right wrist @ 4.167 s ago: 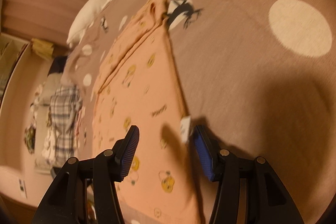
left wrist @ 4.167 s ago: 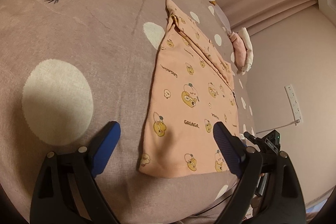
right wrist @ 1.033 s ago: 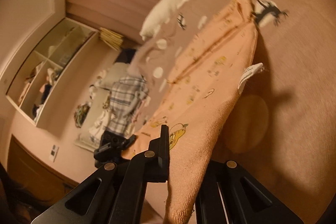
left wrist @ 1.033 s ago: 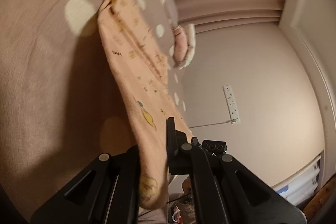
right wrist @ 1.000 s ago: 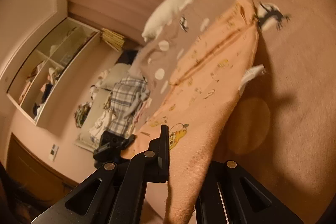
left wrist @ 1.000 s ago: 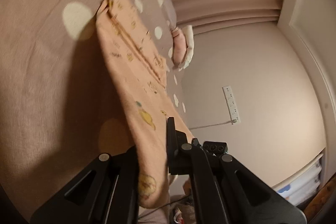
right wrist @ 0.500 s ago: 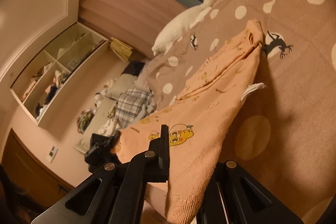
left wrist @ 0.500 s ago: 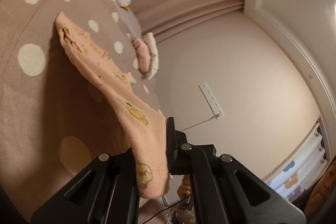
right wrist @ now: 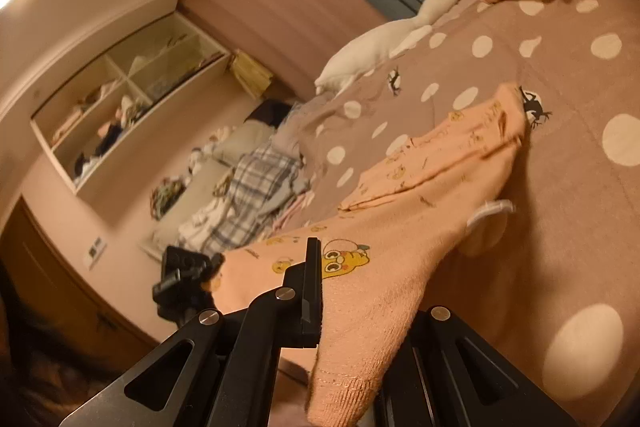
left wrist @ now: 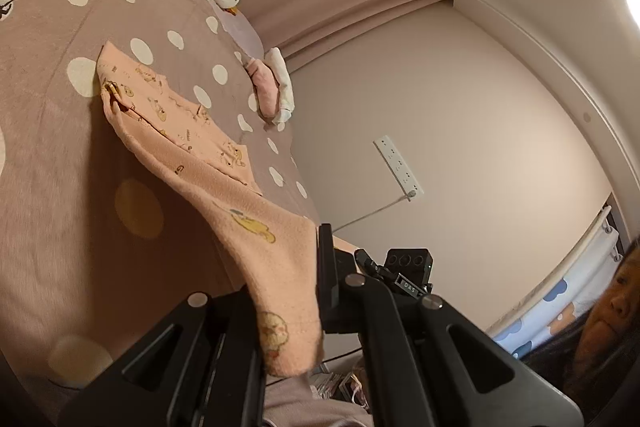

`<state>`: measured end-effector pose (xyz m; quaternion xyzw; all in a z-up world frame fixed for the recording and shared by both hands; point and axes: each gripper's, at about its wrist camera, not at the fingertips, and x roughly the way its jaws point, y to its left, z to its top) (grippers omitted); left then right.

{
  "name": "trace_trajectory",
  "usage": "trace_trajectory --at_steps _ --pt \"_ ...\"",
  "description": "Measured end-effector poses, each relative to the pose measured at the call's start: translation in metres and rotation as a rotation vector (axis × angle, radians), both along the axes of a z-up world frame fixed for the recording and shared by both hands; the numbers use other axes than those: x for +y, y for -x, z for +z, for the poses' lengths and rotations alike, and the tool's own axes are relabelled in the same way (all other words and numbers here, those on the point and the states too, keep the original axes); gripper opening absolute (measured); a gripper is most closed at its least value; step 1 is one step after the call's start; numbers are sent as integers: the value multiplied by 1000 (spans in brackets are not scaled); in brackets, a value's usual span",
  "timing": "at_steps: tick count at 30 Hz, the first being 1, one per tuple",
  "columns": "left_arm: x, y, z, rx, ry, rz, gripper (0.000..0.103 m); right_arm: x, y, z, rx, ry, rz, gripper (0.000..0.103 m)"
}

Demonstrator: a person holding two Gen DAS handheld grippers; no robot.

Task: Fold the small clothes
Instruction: 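Lay the held side edge over the shirt body with the left tool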

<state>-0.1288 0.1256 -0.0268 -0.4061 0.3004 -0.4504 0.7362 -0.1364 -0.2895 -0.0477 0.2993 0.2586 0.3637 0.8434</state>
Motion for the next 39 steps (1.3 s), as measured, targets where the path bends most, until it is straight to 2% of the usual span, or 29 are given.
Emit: trace_trajectory --at_steps 4,9,16,30,33,39 --pt "-3 11 13 -31 -11 -14 0 1 10 12 -38 27 16 5" --pt "-10 -10 15 -18 -20 -13 0 -2 -5 13 -38 4 17 5" --pt "-16 -49 2 68 -59 14 0 -9 -48 -2 98 -28 -14 5" --pt "-11 -138 -9 160 -82 92 0 -20 -132 -10 179 -58 -60 5" --pt "-15 -164 -17 204 -79 86 0 -24 -156 -18 229 -74 -84 5" --pt "-26 -205 -35 266 -143 104 0 -23 -194 -33 320 -45 -119 5"
